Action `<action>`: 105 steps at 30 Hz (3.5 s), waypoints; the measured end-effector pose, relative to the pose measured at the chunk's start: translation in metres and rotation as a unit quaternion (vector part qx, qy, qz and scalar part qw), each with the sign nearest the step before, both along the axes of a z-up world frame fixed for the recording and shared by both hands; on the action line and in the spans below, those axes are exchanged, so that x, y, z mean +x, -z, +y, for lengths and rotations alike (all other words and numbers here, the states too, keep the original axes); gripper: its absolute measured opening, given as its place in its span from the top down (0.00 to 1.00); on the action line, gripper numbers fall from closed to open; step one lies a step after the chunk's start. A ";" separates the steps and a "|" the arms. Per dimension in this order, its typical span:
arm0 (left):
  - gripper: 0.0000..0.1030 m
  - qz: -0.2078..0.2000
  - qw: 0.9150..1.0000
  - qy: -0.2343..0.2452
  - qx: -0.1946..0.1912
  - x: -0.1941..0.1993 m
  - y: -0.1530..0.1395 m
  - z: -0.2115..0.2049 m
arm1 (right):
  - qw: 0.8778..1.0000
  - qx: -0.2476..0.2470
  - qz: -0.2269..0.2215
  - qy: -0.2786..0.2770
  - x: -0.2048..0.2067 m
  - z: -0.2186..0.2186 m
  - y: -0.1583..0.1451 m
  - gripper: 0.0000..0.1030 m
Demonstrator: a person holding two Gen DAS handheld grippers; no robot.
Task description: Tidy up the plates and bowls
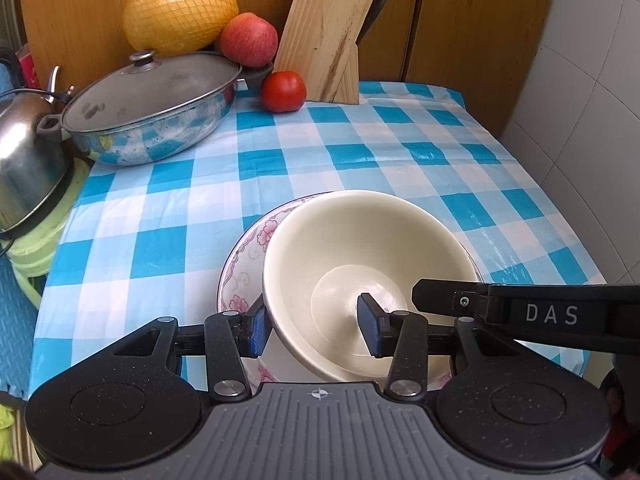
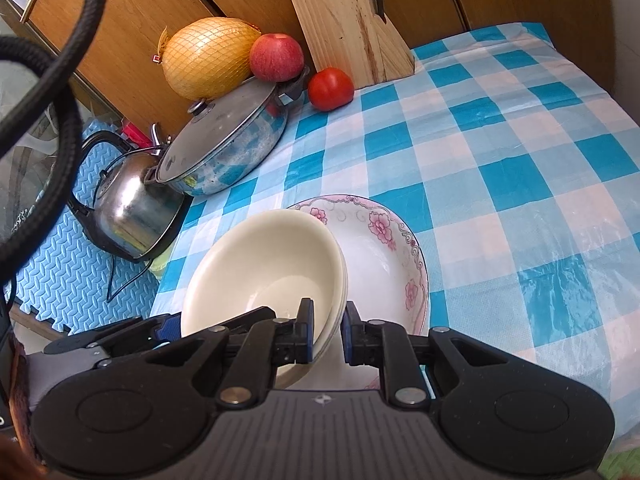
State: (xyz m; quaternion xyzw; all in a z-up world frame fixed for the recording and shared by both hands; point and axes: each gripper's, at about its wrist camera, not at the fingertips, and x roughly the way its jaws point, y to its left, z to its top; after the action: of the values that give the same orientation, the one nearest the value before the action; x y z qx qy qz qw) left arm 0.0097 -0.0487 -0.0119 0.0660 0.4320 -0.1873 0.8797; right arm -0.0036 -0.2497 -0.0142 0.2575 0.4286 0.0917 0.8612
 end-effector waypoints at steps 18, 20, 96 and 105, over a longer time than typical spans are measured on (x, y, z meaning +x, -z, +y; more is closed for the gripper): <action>0.34 -0.008 1.000 -0.022 0.003 -0.002 0.002 0.012 | 0.999 -0.018 -0.022 0.026 -0.009 -0.002 -0.007 0.81; 0.33 -0.010 1.000 -0.026 0.001 -0.004 0.001 0.015 | 0.999 -0.031 -0.033 0.027 -0.014 0.000 -0.010 0.81; 0.00 -0.089 0.990 -0.108 0.008 -0.091 0.005 0.050 | 0.988 -0.092 -0.120 0.009 -0.108 0.040 -0.010 0.63; 0.00 -0.100 0.989 -0.109 0.011 -0.094 0.003 0.050 | 0.988 -0.092 -0.121 0.010 -0.109 0.040 -0.010 0.63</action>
State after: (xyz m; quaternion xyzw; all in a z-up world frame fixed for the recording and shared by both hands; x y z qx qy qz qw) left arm -0.0839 0.0010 -0.0153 0.0467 0.3484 -0.0781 0.9329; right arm -0.1125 -0.2099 -0.0042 0.1686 0.3249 0.0744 0.9276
